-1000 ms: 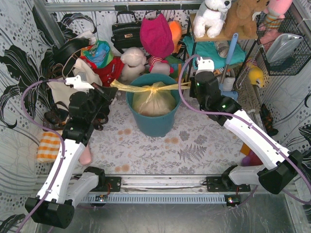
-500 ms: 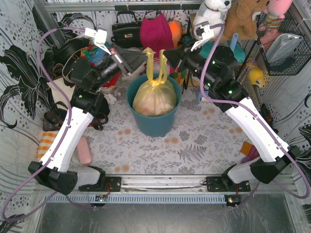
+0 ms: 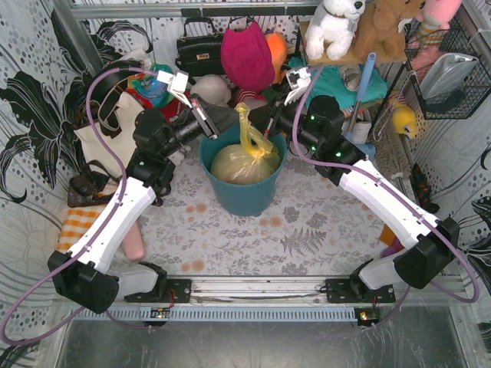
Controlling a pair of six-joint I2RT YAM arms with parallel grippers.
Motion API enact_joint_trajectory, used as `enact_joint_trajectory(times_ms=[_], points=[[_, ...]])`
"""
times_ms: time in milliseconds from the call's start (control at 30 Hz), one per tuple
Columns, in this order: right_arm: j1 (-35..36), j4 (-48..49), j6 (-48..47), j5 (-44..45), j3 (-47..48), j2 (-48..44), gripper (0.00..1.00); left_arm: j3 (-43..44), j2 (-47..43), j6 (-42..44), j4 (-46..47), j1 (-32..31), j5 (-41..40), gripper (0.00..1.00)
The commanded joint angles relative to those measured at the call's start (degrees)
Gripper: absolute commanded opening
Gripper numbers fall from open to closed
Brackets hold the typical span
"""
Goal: Tie the trash bag
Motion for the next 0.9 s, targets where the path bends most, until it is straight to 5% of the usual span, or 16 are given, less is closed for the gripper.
enact_joint_trajectory(times_ms=[0, 100, 267, 467, 633, 867], points=[[0.03, 4.66, 1.58, 0.81, 0.69, -1.54, 0.00, -0.92, -1.30, 0.28, 2.48, 0.09, -2.84, 0.00], [0.03, 4.19, 1.04, 1.31, 2.33, -1.86, 0.00, 1.74, -1.13, 1.71, -0.19, 0.13, -4.24, 0.09], [0.03, 1.19, -1.17, 4.57, 5.79, -3.46, 0.35, 8.69, -1.85, 6.98, -7.10, 0.23, -7.60, 0.50], [0.06, -6.21, -6.90, 12.93, 8.64, -7.10, 0.51, 12.75, -5.20, 14.61, -15.07, 0.32, -17.58, 0.66], [0.03, -14.17, -13.21, 24.29, 8.19, -10.40, 0.58, 7.32, -11.39, 19.61, -19.10, 0.33, -34.07, 0.75], [-0.05, -21.23, -21.29, 47.08, -1.19, -14.95, 0.72, -13.27, -21.22, 20.07, -17.77, 0.80, -63.05, 0.88]])
